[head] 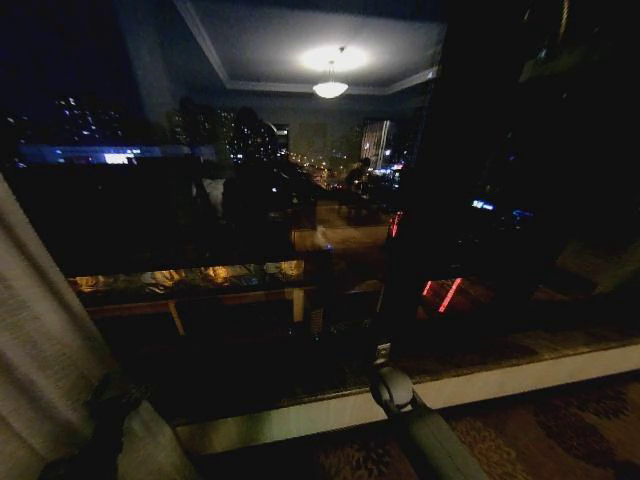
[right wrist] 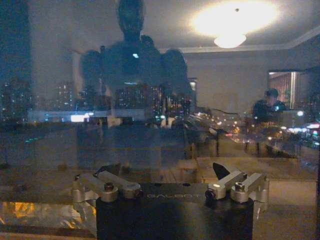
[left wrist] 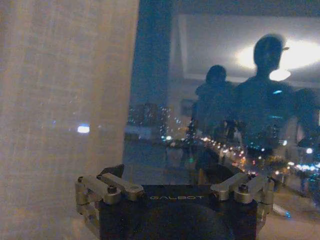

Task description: Open the curtains by pulling them apart, changing their state from closed to fully open.

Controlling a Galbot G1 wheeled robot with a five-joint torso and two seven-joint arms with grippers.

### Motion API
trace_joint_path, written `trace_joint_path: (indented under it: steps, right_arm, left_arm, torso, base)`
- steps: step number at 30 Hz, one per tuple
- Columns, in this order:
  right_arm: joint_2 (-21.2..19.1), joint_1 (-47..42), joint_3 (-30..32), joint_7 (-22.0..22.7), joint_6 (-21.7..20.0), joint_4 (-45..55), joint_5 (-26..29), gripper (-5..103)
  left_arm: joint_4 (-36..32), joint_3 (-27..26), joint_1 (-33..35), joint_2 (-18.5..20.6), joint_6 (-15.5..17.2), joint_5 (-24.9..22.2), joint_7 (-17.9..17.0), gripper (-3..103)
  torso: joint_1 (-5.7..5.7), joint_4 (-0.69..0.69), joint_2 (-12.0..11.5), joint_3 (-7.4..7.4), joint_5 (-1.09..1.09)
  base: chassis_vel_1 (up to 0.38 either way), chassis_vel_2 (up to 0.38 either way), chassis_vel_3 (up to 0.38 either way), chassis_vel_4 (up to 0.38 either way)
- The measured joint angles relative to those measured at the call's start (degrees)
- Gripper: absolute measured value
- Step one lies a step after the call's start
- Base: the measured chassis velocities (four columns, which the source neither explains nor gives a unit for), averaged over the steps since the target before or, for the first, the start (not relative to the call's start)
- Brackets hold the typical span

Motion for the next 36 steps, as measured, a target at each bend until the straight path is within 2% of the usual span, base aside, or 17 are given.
trace_joint_path:
  steps: [3, 7, 36]
  right_arm:
    - [0.0, 0.0, 0.0, 0.0, 0.0, 0.0, 0.0, 100]
    - [0.0, 0.0, 0.0, 0.0, 0.0, 0.0, 0.0, 100]
    - [0.0, 0.0, 0.0, 0.0, 0.0, 0.0, 0.0, 100]
  left_arm:
    - [-0.7, 0.5, 1.0, -0.7, -2.1, 1.2, 3.6, 100]
    - [-1.2, 1.1, 1.5, -1.3, -2.9, 1.7, 5.1, 100]
    - [-2.2, 1.9, 1.7, -1.8, -2.8, 2.0, 4.9, 100]
  torso:
    - [0.00, 0.00, 0.0, 0.00, 0.00]
    - [0.00, 0.00, 0.0, 0.00, 0.00]
    - [0.00, 0.00, 0.0, 0.00, 0.00]
  base:
    - [0.000, 0.000, 0.000, 0.000]
    - [0.000, 0.000, 0.000, 0.000]
    - [0.000, 0.000, 0.000, 0.000]
